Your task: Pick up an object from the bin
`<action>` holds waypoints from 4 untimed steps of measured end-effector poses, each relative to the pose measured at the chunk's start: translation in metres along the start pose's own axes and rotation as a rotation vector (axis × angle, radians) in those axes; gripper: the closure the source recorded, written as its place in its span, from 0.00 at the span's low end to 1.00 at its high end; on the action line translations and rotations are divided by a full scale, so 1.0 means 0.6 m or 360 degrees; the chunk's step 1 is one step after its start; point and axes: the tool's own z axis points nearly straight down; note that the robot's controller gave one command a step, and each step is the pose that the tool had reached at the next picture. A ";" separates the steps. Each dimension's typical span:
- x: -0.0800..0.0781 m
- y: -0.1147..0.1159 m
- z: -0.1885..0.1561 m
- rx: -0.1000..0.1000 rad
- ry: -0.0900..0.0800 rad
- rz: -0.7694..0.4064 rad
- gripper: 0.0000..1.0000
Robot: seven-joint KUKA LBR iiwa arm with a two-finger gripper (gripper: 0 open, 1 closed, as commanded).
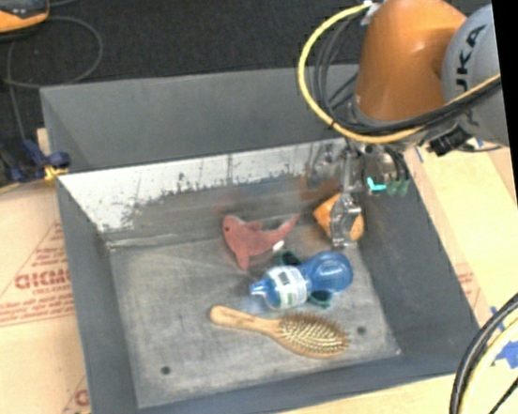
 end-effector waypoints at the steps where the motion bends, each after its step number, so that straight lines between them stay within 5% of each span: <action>1: -0.002 0.000 -0.007 0.0002 -0.0012 -0.0002 0.00; 2: -0.017 0.063 0.121 -0.0002 -0.0019 0.0009 0.00; 3: -0.024 0.094 0.141 -0.0003 -0.0005 -0.0002 0.00; 4: -0.028 0.115 0.144 -0.0003 -0.0009 0.0527 0.00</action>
Offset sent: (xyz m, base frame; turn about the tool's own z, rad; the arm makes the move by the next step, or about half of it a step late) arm 0.0158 0.0784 -0.1579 0.0165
